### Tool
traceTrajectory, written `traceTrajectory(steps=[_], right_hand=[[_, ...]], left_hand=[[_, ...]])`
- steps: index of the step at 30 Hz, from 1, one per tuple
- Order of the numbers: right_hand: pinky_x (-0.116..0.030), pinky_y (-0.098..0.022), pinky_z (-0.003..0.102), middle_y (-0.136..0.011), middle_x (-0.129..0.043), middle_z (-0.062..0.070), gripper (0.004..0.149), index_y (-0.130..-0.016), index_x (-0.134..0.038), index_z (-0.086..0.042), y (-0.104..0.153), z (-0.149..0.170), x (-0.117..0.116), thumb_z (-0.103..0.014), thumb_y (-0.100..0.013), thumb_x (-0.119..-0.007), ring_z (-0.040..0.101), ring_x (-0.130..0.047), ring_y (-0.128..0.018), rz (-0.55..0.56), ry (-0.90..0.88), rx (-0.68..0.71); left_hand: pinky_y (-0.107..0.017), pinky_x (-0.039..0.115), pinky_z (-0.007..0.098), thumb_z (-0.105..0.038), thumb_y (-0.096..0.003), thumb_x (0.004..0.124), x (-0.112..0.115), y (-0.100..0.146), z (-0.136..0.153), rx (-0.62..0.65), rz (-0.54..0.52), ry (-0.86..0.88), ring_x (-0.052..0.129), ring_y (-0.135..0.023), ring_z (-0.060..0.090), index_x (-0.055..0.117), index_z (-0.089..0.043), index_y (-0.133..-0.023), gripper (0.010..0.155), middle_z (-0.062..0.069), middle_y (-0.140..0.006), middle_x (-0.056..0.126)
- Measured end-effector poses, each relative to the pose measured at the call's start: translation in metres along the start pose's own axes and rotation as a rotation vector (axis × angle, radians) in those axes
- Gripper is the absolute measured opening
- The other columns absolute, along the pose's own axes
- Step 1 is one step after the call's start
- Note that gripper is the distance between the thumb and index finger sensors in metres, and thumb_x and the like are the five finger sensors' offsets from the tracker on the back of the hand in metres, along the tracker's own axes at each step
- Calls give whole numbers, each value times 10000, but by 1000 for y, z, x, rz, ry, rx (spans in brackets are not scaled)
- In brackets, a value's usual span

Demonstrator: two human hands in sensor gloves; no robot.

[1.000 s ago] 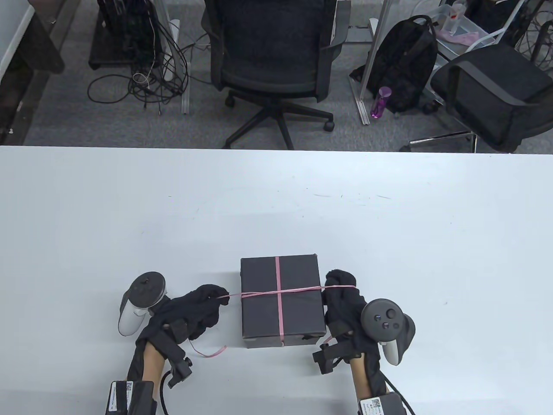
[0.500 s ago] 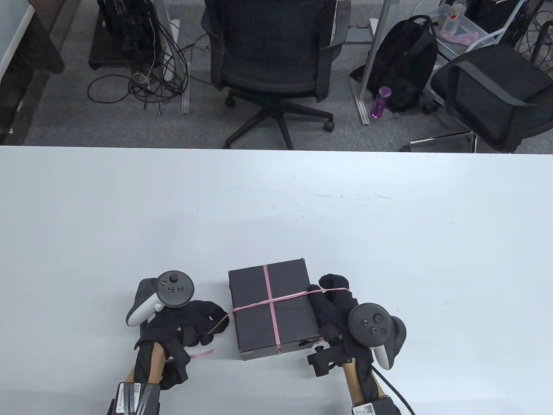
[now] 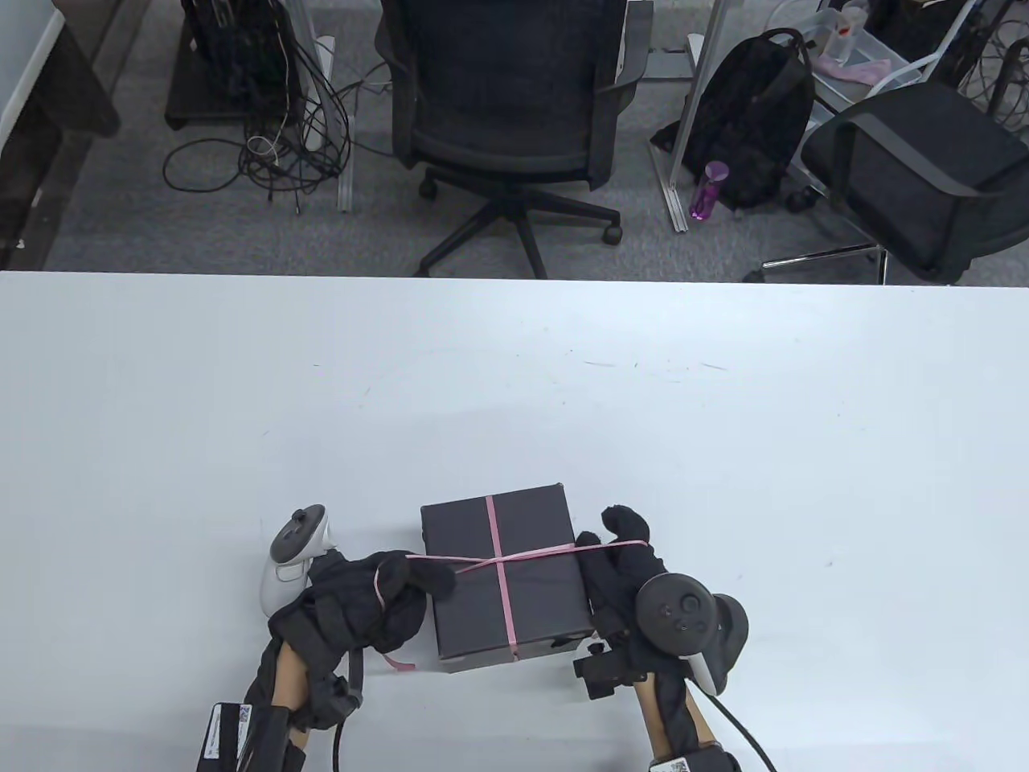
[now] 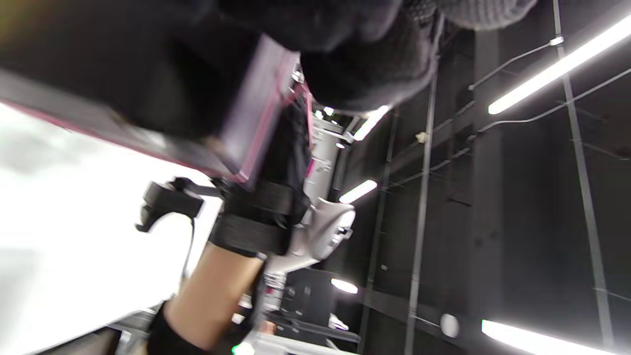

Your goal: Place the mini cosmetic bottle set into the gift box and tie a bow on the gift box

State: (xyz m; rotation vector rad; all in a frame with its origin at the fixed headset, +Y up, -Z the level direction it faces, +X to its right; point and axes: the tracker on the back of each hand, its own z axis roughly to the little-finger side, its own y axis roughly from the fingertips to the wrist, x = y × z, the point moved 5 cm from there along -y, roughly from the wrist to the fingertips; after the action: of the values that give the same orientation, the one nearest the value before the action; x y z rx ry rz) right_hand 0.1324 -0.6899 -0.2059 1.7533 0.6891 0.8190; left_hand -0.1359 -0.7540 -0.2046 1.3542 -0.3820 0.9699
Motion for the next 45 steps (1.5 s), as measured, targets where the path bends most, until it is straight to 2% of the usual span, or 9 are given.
traceTrajectory(steps=[5,9,15,21,23,25,32,38,45], right_hand=[[-811,-88,191,-667,-856,122,591,-1145,-318,-88,-1,-45,20,-207,-623,-569,13,-852,-154,40,258,229],[-803,-91,214,-699,-856,149,584,-1139,-288,-269,-1,-79,26,-218,-622,-554,39,-850,-157,-47,189,381],[-802,-102,228,-738,-850,161,574,-1135,-293,-307,-9,-101,14,-229,-624,-543,55,-852,-171,-185,-10,400],[-806,-98,219,-636,-877,113,573,-1144,-336,-270,-12,-89,-1,-329,-615,-547,48,-855,-168,-214,-83,331],[-807,-91,213,-608,-879,102,606,-1145,-385,-160,-16,-77,-8,-380,-607,-555,41,-856,-163,-256,-161,267],[-804,-78,217,-580,-882,102,674,-1048,-542,102,-18,-69,-14,-393,-594,-592,45,-858,-148,-294,-256,210],[-800,-63,206,-493,-906,119,571,-901,-789,44,-19,-65,-10,-420,-574,-722,35,-857,-125,-253,-206,185],[-812,-49,202,-470,-926,64,418,-784,-871,9,-15,-67,5,-343,-566,-821,23,-864,-108,-85,-46,213],[-799,-79,205,-521,-892,58,460,-842,-794,45,-21,-54,-12,-333,-579,-790,26,-847,-140,-353,-163,101]], left_hand=[[-220,852,253,-617,-583,472,8,-16,-25,-19,-121,-77,891,-214,15,504,-366,-1155,626,-96,-617,959],[-211,852,258,-584,-618,502,17,-30,-54,-150,-297,-407,890,-207,18,434,-309,-1171,622,-71,-624,954],[-179,859,260,-564,-612,562,28,-50,-70,-337,-562,-947,893,-170,20,468,-294,-1152,610,-68,-581,968],[-157,835,243,-562,-594,666,42,-55,-67,-348,-606,-1159,876,-153,6,472,-317,-1144,632,-100,-546,954],[-161,829,235,-555,-581,712,44,-54,-67,-332,-607,-1169,874,-158,4,455,-332,-1139,653,-107,-546,948],[-164,825,228,-545,-574,738,47,-54,-67,-321,-614,-1210,873,-162,2,434,-349,-1135,667,-116,-546,943],[-182,802,254,-477,-569,789,66,-56,-63,-286,-627,-1379,869,-177,40,381,-391,-1120,691,-101,-535,926],[-206,794,244,-490,-579,775,81,-54,-60,-248,-654,-1561,857,-204,20,329,-403,-1116,703,-136,-541,886],[-213,781,249,-483,-542,829,82,-44,-59,-97,-644,-1503,867,-217,30,387,-471,-1058,679,-124,-557,908]])
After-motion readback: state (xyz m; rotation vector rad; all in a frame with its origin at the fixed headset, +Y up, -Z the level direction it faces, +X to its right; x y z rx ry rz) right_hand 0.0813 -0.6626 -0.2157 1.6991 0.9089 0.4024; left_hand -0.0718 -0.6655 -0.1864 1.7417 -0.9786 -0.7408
